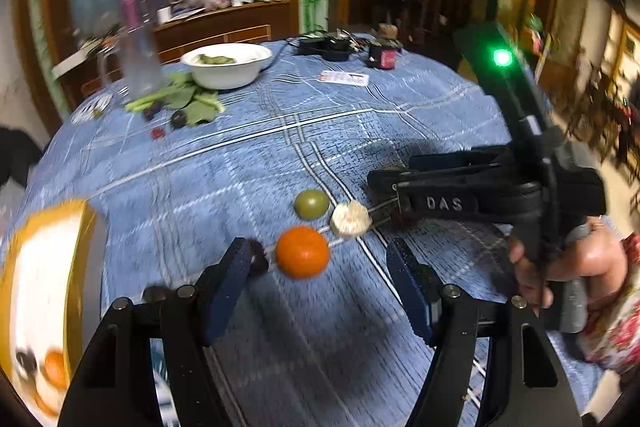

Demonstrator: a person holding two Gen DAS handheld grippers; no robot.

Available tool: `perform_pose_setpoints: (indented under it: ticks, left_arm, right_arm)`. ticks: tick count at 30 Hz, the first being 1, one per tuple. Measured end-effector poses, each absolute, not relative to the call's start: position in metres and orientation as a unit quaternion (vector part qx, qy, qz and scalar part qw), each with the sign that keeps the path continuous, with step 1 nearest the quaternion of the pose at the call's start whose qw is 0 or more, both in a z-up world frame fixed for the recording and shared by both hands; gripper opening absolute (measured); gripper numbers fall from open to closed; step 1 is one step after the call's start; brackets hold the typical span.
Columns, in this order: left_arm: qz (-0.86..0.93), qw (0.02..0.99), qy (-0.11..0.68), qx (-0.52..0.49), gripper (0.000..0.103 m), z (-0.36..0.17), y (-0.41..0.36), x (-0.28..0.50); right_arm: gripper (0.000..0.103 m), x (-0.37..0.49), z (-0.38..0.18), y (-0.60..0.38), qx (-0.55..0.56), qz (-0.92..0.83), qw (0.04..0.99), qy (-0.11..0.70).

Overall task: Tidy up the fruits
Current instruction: 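Grasp an orange with the left tool while the right tool grasps a green grape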

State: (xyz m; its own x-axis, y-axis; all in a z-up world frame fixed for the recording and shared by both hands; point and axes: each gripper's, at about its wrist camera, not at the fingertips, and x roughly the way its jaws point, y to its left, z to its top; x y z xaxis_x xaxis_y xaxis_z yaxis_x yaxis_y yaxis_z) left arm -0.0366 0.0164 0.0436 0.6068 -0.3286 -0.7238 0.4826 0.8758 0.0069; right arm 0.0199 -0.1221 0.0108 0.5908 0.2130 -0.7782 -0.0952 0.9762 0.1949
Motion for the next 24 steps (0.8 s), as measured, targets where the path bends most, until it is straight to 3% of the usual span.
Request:
perform_pose_setpoints:
  ticks: [2, 5, 7, 16, 17, 19, 24]
  left_arm:
    - [-0.238, 0.884, 0.387, 0.111, 0.064, 0.039, 0.011, -0.028]
    - [-0.245, 0.874, 0.397, 0.133, 0.048, 0.030, 0.004, -0.017]
    - [-0.234, 0.878, 0.390, 0.152, 0.044, 0.028, 0.003, -0.017]
    - [-0.226, 0.881, 0.392, 0.136, 0.046, 0.019, 0.014, -0.008]
    - [-0.221, 0.883, 0.389, 0.143, 0.043, 0.018, 0.011, -0.010]
    - [-0.207, 0.889, 0.375, 0.160, 0.033, 0.018, 0.008, -0.015]
    - [-0.214, 0.893, 0.372, 0.138, 0.033, 0.021, 0.013, -0.017]
  right_arm:
    - [0.056, 0.020, 0.011, -0.120, 0.057, 0.087, 0.892, 0.441]
    - [0.045, 0.020, 0.010, -0.116, 0.044, 0.088, 0.894, 0.438]
    - [0.037, 0.018, 0.010, -0.113, 0.040, 0.095, 0.894, 0.437]
    - [0.033, 0.015, 0.010, -0.104, 0.018, 0.097, 0.896, 0.434]
    - [0.027, 0.015, 0.010, -0.105, 0.021, 0.098, 0.896, 0.433]
    - [0.027, 0.014, 0.010, -0.106, 0.032, 0.103, 0.894, 0.434]
    - [0.027, 0.010, 0.015, -0.110, 0.057, 0.113, 0.896, 0.426]
